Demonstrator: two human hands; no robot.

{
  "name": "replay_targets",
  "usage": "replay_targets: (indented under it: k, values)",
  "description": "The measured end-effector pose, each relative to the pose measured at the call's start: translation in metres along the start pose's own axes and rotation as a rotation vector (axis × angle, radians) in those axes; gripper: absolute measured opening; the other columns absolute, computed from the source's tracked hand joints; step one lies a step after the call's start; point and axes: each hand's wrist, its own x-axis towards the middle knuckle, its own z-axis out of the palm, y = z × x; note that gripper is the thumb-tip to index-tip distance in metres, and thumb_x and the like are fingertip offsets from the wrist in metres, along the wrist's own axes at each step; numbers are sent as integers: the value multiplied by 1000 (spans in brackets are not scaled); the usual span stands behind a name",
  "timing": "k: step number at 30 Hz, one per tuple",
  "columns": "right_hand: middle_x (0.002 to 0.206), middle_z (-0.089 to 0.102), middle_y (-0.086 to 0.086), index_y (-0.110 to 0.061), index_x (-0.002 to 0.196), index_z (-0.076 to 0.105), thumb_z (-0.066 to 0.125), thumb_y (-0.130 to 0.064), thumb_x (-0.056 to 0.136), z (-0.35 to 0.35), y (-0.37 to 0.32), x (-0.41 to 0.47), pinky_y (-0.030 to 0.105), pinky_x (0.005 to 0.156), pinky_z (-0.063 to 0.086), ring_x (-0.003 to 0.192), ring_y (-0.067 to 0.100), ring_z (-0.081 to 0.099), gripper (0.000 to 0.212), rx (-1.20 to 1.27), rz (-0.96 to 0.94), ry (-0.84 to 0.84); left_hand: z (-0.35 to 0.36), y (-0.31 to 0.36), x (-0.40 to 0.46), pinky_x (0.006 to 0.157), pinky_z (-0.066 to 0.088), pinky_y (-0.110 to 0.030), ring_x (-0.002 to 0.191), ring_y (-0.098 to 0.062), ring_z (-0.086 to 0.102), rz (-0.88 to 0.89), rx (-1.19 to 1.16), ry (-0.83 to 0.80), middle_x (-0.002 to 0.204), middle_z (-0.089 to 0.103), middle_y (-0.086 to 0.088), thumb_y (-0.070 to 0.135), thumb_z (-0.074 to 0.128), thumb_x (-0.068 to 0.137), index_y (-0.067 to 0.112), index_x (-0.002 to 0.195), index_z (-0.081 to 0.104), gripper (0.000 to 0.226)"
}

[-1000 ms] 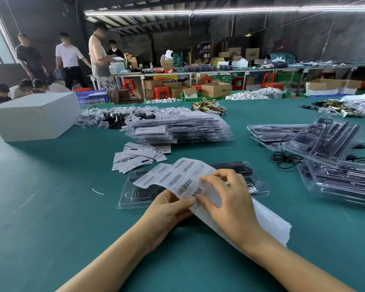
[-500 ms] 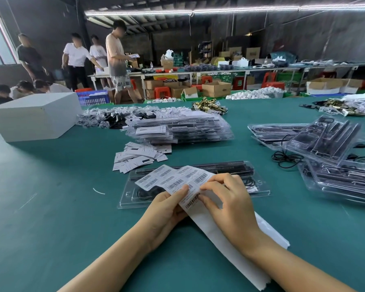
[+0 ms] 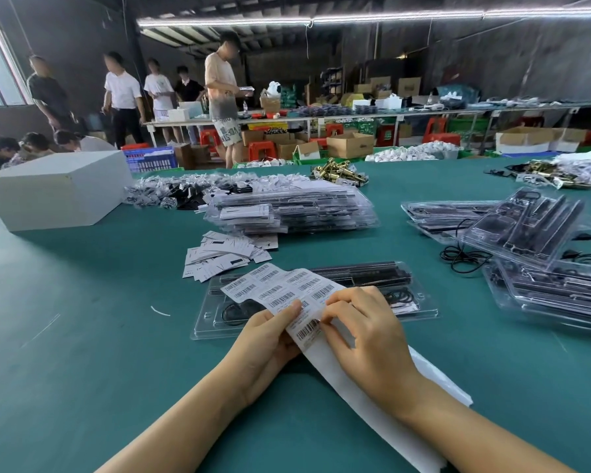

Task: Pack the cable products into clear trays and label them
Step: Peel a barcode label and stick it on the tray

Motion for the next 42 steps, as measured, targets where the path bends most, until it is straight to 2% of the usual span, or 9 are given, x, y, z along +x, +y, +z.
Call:
replay_targets:
  k: [7, 14, 20, 24, 29, 32, 37, 40, 42]
  values:
    - [98, 64, 8, -5, 78, 63, 68, -3, 79, -3, -7, 0, 41, 73, 48, 86, 27, 61, 5, 7, -107, 7, -3, 4, 0, 72, 58, -33, 94, -25, 70, -22, -83, 54, 109, 70, -18, 23, 57, 87, 6, 95, 76, 28]
    - [112, 57, 16, -11, 103, 51, 57, -13, 91, -9, -13, 0, 43, 86, 49, 105, 28, 58, 13, 125, -17, 162, -2, 5, 2, 74, 58, -35, 105, -29, 67, -49, -138, 58, 115, 68, -19, 20, 52, 94, -3, 116, 62, 33]
    - [141, 46, 16, -29, 141, 33, 58, -48, 86, -9, -14, 2, 46, 107, 33, 131, 31, 43, 64, -35, -5, -151, 2, 5, 0, 88, 55, -39, 111, -31, 63, -45, -49, -27, 121, 64, -20, 26, 49, 93, 1, 122, 60, 40]
    - [141, 50, 3, -40, 148, 5, 61, -51, 82, -6, -14, -1, 61, 111, 23, 140, 32, 33, 87, -10, -7, -381, 5, 5, -3, 77, 56, -32, 106, -30, 66, -44, -5, -51, 119, 64, -24, 30, 48, 94, 0, 120, 62, 42]
    - [108, 67, 0, -29, 149, 6, 60, -16, 87, -9, -10, 1, 49, 108, 35, 106, 20, 61, 84, 59, -14, -335, 6, 5, -4, 77, 54, -26, 93, -24, 70, -47, 95, -78, 95, 72, -17, 36, 48, 91, 6, 91, 77, 42]
    - [86, 68, -1, -18, 149, 18, 58, -6, 83, -10, -8, 3, 39, 86, 51, 82, 22, 64, 78, -47, -93, -292, 6, 4, -3, 80, 55, -29, 98, -29, 68, -35, 75, -69, 100, 70, -24, 36, 50, 89, -2, 93, 74, 45]
    - [61, 55, -6, -6, 144, 34, 61, 7, 72, -15, 8, 6, 34, 68, 51, 55, 19, 53, 78, -268, 5, -204, 5, 3, -1, 85, 57, -33, 102, -32, 67, -43, 48, -18, 106, 67, -29, 34, 51, 86, -10, 98, 66, 48]
    - [49, 47, -4, -1, 141, 40, 46, 5, 73, -20, 22, 8, 33, 61, 50, 44, 17, 36, 69, -425, 104, -144, 6, 4, -1, 85, 57, -34, 99, -31, 68, -45, 45, -1, 105, 67, -30, 33, 51, 85, -9, 96, 65, 45]
    - [44, 42, -2, -2, 145, 33, 50, 9, 68, -22, 34, 8, 33, 59, 50, 42, 16, 25, 80, -533, 220, -187, 6, 3, -1, 85, 57, -34, 97, -31, 69, -50, 50, 1, 104, 67, -29, 32, 52, 84, -8, 95, 65, 43]
